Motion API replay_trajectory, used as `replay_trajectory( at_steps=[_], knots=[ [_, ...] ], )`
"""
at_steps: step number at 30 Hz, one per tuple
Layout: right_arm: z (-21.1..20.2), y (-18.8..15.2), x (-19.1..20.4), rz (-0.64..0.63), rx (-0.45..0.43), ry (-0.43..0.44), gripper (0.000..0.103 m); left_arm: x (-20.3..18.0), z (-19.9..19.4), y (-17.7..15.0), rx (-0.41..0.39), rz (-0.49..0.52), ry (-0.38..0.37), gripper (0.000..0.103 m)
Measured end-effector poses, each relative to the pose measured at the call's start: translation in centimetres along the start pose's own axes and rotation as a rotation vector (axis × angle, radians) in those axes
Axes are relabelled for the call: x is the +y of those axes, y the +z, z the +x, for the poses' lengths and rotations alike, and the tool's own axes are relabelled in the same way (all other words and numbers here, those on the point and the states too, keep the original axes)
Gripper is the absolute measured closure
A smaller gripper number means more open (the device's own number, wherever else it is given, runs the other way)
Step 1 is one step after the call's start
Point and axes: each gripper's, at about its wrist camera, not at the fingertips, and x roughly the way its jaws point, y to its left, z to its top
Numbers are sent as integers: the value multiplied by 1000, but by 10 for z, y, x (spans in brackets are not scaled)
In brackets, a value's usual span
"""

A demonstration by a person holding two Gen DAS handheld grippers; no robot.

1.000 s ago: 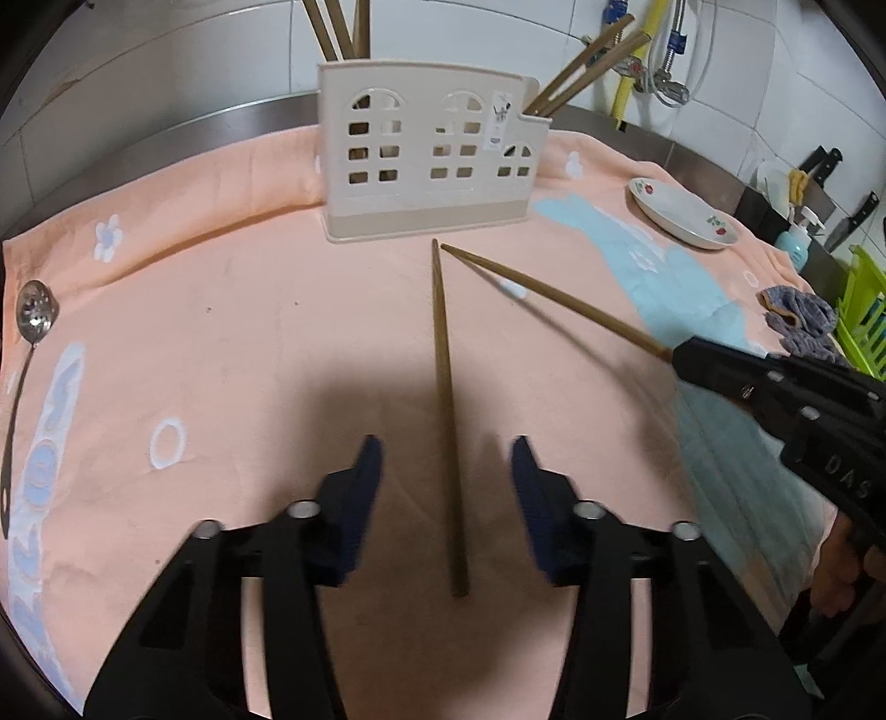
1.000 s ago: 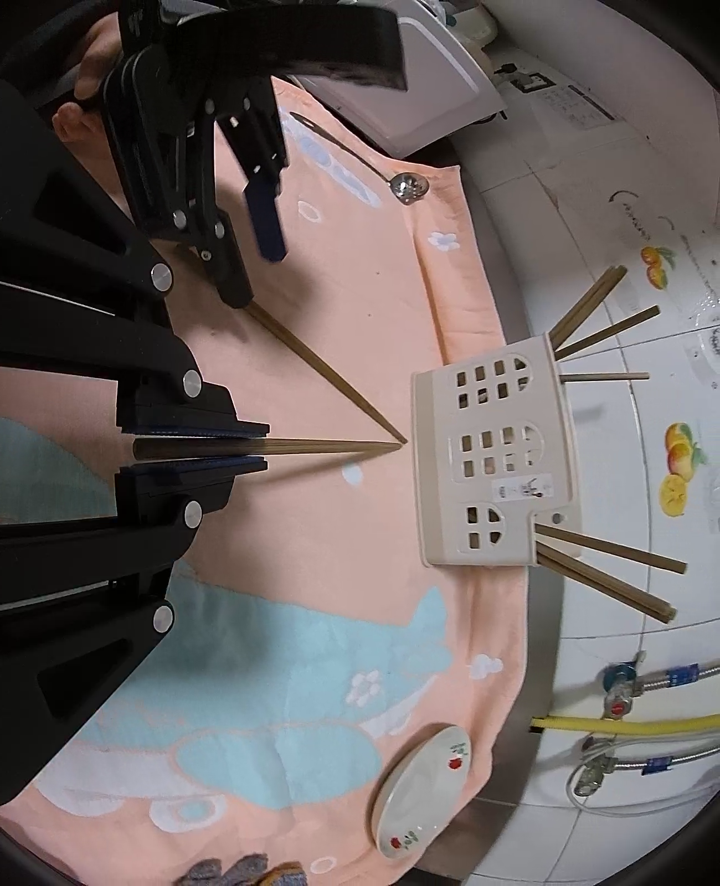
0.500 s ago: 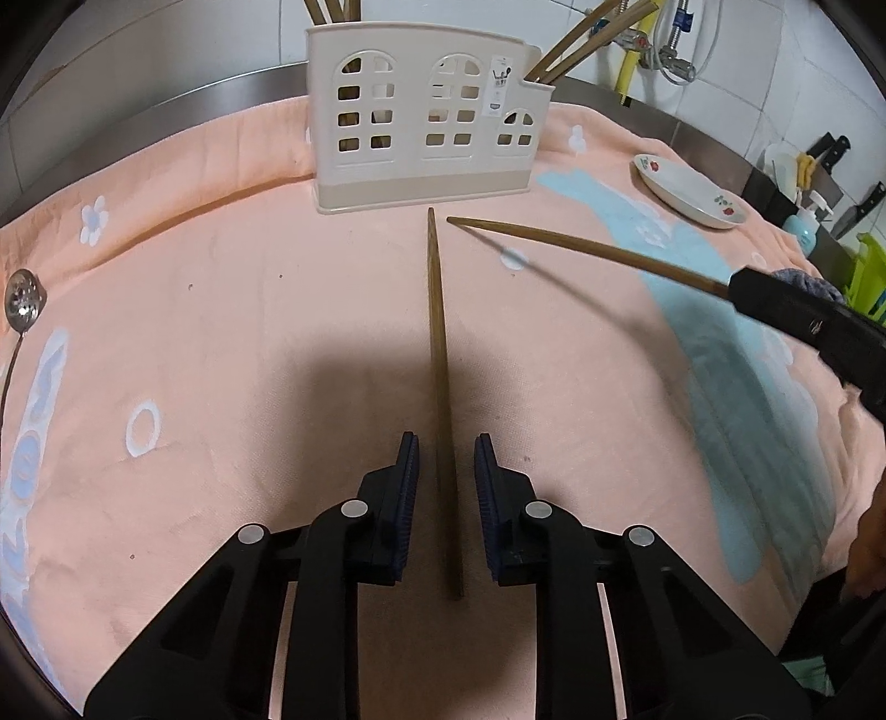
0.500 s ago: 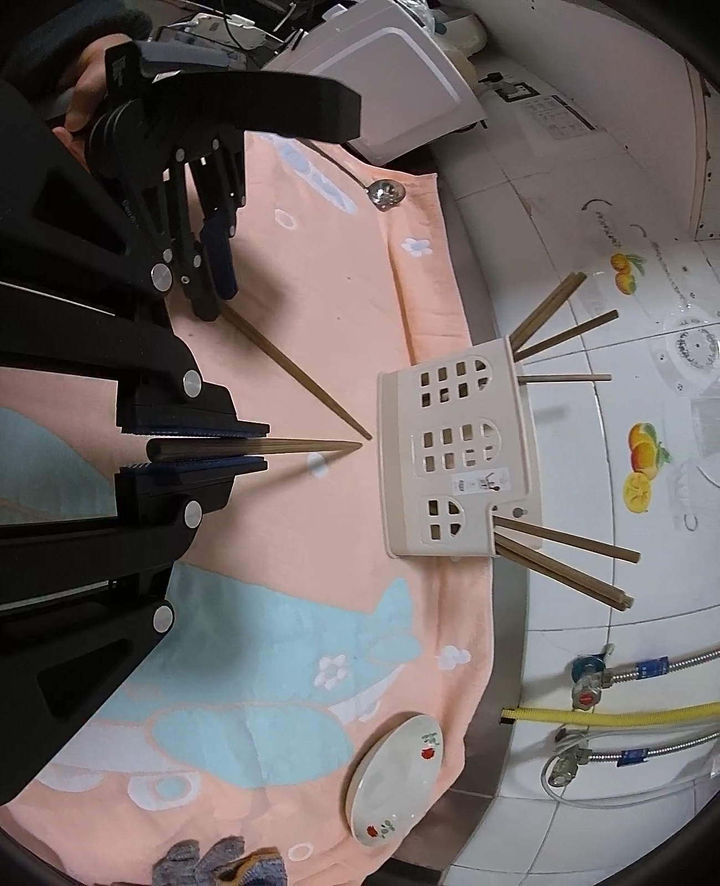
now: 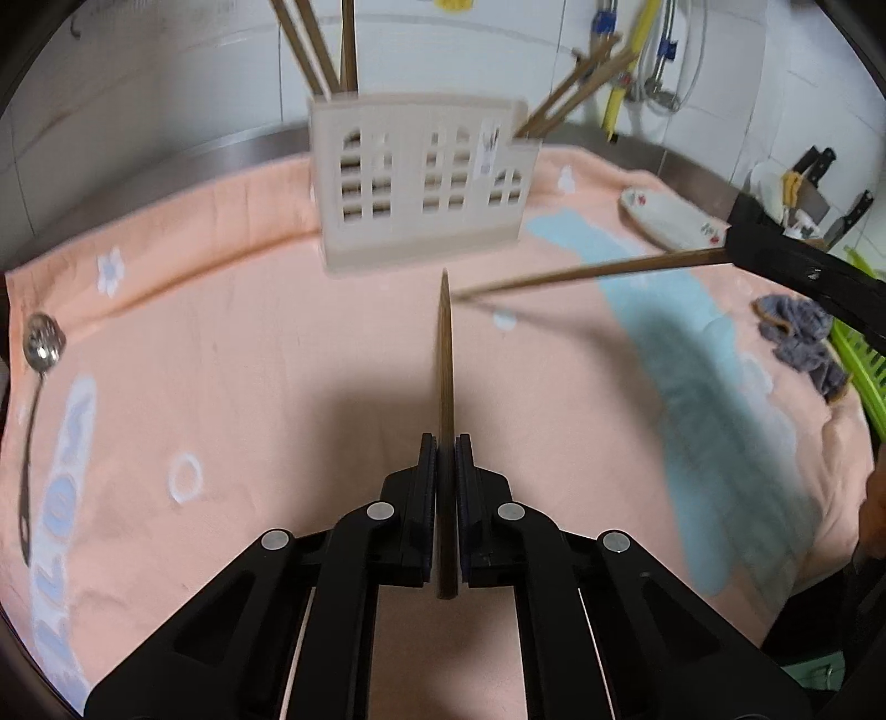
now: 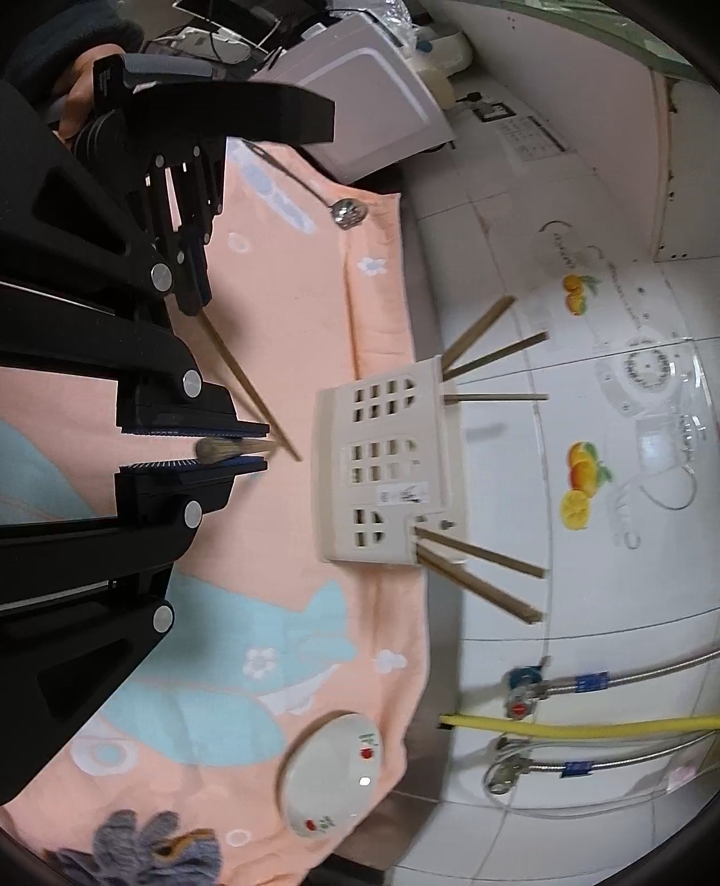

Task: Organize utensils
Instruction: 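Lift both held chopsticks upright above the beige holder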

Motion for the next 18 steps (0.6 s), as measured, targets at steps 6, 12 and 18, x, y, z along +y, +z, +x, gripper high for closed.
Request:
replay_trajectory(
  at_steps=[6,12,18],
  knots=[
    [-7,31,-4,-4,-19,43,96,5,-22,25,-71,11,-13,98],
    [-8,61,-2,-34,-19,82,96,5,-41,48,-134,29,-32,98],
    [-8,88,0,-79,-23,84,96,3,-53,70,-169,56,-30,98]
  ],
)
